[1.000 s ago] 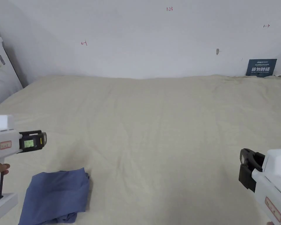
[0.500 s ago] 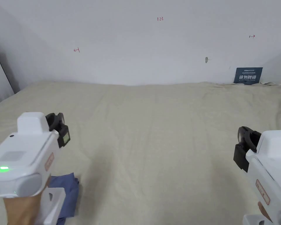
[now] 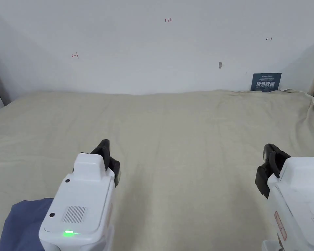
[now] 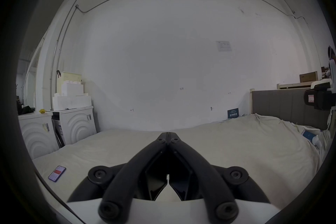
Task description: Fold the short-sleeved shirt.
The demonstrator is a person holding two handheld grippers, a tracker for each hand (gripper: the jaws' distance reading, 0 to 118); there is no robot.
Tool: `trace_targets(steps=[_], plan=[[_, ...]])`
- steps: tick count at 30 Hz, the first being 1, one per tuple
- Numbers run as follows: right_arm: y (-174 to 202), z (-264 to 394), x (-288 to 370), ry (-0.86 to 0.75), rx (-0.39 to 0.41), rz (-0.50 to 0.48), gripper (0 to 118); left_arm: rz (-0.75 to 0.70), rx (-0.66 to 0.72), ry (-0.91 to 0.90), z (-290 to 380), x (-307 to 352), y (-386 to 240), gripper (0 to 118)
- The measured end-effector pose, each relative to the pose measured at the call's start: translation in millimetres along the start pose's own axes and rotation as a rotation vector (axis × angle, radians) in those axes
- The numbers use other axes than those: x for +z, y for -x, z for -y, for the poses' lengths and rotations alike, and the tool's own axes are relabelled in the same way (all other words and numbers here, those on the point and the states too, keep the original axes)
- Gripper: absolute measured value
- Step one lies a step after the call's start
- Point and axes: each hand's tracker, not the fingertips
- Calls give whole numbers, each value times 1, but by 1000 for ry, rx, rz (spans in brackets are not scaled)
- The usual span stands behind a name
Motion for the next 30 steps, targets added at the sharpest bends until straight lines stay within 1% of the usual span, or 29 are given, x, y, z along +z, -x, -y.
trace_targets(steps=[5,14,30], plan=[[-2,3,2,7,-8,5,1,21,-2,8,4,-1,-12,0],[-1,-1,5,6,-8,6,1,40,-14,16,7,0,-15,0],[-1,-1,6,6,-1,6,1,41,-20,24,9,1,-19,0]])
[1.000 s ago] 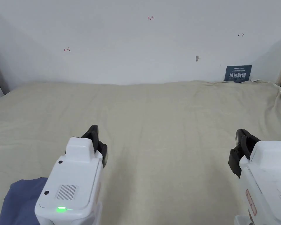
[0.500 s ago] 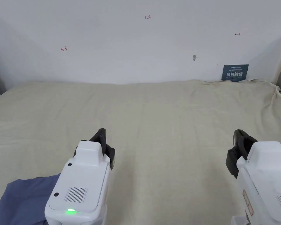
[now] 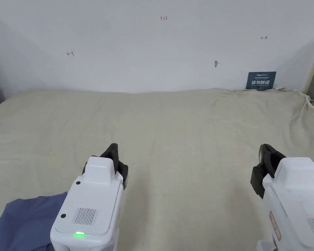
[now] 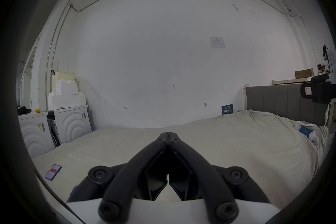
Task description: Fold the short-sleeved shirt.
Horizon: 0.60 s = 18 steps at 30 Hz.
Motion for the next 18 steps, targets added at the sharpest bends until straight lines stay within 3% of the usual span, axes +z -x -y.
trace_targets(steps=[18], plan=[[1,-1,2,-5,8,0,1,-12,-1,-4,-2,3,4,0]])
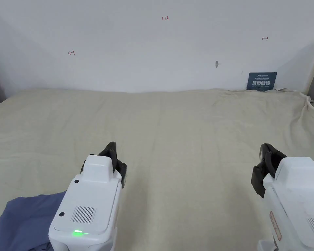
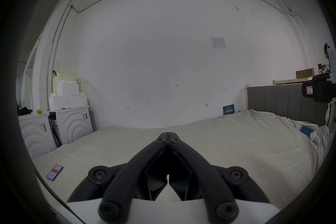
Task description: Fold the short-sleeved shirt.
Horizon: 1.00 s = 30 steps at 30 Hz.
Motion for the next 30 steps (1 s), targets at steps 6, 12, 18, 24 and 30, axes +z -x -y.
trace_targets(steps=[6,12,18,24,30], plan=[[0,0,0,-2,2,2,1,1,2,3,1,0,1,0],[-1,1,0,-2,3,2,1,0,0,6,2,0,1,0],[0,2,0,1,6,4,1,5,-1,9,2,0,0,0],[0,2,1,2,8,9,1,-2,0,8,4,-1,0,0],[-1,2,1,14,2,10,10,-3,38,19,5,-2,4,16]])
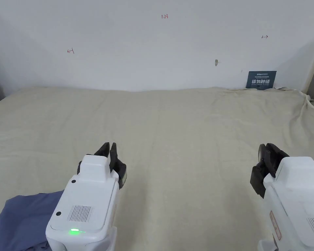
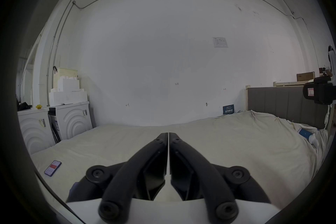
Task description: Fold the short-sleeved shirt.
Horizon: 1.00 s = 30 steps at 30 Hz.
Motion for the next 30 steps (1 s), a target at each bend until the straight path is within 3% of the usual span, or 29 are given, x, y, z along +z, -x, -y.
trace_targets(steps=[1,3,5,8,11,30], plan=[[0,0,0,3,-1,-2,18,2,6,5,0,-1,1,27],[-1,1,0,8,-8,-4,49,4,16,18,-1,-2,2,62],[-1,2,0,18,-17,-12,77,2,15,17,0,-2,3,85],[1,0,2,17,-18,-3,106,8,14,18,0,-1,4,118],[1,0,3,7,-24,-3,116,5,13,-3,-1,5,5,118],[1,-6,8,-12,-36,-1,116,-19,28,-9,-4,7,9,118]])
